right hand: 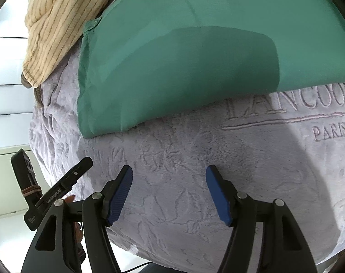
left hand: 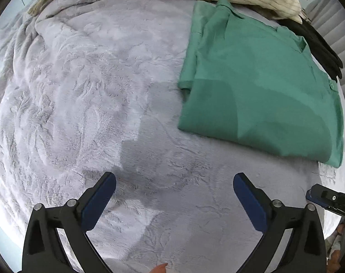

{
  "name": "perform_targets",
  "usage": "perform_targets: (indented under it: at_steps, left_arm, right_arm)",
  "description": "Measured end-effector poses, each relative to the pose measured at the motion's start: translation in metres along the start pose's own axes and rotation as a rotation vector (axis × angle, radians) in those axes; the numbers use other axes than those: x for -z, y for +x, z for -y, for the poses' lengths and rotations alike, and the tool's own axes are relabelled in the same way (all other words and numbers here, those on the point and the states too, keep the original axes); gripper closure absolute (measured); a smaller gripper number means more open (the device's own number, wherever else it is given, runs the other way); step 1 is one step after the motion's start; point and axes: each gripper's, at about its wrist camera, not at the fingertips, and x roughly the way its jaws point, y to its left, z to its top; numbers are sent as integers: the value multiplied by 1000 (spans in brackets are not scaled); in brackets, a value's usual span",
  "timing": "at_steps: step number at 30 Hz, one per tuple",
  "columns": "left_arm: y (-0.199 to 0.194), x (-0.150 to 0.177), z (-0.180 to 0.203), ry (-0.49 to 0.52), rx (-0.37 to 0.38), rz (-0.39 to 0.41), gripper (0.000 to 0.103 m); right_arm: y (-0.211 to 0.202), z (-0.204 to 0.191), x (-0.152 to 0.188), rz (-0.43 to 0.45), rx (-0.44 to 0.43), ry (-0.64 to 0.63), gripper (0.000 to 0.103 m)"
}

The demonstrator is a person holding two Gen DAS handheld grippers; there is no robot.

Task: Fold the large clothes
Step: 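Open both grippers and withdraw them from the folded jacket, then grasp the folded green jacket edge with the right gripper and lift it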

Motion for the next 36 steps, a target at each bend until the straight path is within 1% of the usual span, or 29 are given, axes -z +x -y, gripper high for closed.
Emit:
perform_targets:
  at_steps: [3,6,8,11,14,15,16,18,22,23,26,28,29,32,33,36]
  left_arm:
    - [11,-2,-12,3,9,-31,0]
    - [16,-3,-15,22,-12,-29,0]
    - [20,-4,-15,26,-17,-29,0]
    - [27,-1,-23,17,-27,-31,0]
    - [34,-4,-29,7,-32,-39,0]
    - [39,-11,-29,7,-32,-41,0]
    - [39,-6,-26,6,-32,-43,0]
    - [40,-11,-31,7,-30,-43,0]
    - [35,-28,-38,3,-27,-37,0]
    - [29,-38,-36,2,-26,-34,0]
    - [27,-47,-44,0,-13,-26,0]
    - [23,-54,-46,3,2,-31,0]
    - [24,-57,-52,0,22,-31,0]
    - [24,-68,-60,3,53,-45,0]
    - [19,-74,-57,0,69,-48,0]
    - [19,-91,-75,-51,156,-49,0]
  right_arm:
    - [1,-4,-2,13,-16,-2,32]
    - [-1,-8,-4,42,-23,2,11]
    - [0,-9,-4,52,-17,5,11]
    - [0,-11,-4,64,-34,9,11]
    - [2,-12,-4,59,-46,4,11]
    - [3,-13,-3,54,-50,2,11]
    - [4,-13,-3,50,-55,0,11]
    - [6,-14,-1,40,-67,0,11]
    - [10,-14,0,29,-84,7,11]
    - [10,-14,0,32,-84,11,11]
    - [11,-11,-2,52,-106,40,11]
    - [12,-7,-3,61,-150,77,11]
    - [12,-7,-4,62,-172,87,11]
    - [17,-5,-10,76,-277,139,11]
    - [22,-5,-14,84,-321,161,11]
    - [39,-7,-25,105,-428,216,11]
